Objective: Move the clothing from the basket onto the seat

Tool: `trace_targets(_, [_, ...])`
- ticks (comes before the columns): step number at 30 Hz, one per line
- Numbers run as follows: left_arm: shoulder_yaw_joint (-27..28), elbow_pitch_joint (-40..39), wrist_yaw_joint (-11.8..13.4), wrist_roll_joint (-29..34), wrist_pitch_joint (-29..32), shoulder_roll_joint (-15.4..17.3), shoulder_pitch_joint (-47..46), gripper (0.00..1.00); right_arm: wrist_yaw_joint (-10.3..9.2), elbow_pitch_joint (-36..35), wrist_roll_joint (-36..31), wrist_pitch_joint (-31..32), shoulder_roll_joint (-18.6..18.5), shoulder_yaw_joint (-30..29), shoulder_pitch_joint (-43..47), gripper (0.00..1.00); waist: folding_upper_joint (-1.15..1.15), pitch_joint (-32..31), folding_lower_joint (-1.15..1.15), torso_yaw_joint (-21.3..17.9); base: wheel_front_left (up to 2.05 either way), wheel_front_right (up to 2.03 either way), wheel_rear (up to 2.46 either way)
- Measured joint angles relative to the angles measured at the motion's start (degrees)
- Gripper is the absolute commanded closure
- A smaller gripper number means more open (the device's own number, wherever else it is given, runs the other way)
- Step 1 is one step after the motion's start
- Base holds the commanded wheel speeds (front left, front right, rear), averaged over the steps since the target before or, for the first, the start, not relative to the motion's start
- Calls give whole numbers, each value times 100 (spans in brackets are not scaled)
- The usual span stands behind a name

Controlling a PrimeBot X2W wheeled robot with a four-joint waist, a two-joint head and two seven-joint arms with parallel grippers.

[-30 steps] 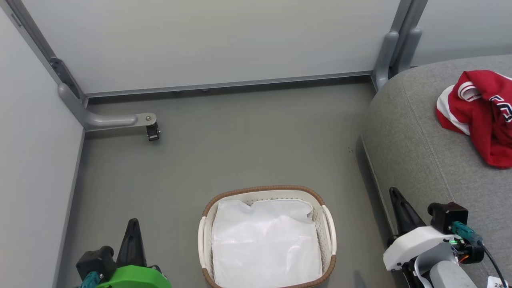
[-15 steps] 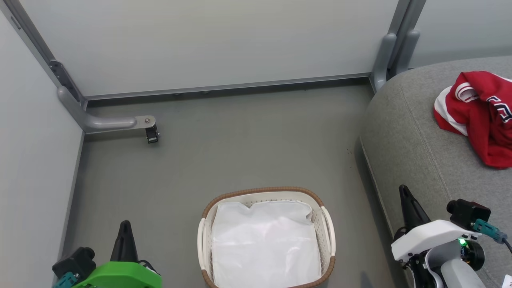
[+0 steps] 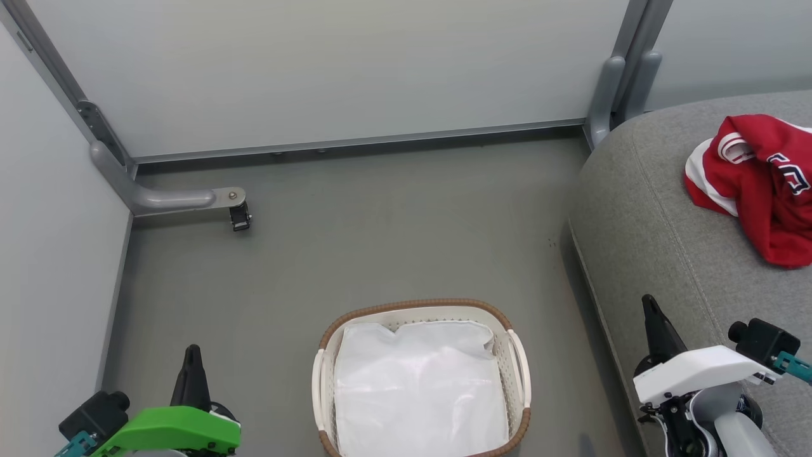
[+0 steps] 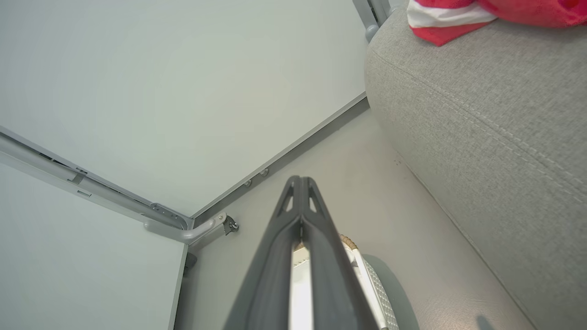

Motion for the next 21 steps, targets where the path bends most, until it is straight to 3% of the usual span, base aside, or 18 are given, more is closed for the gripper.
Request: trace_targets(21, [209,-82,-158,-1439,397,1,-155,100,0,-185,1478,391,42,-200,28,100,0,-64,0,-37,0,0,0])
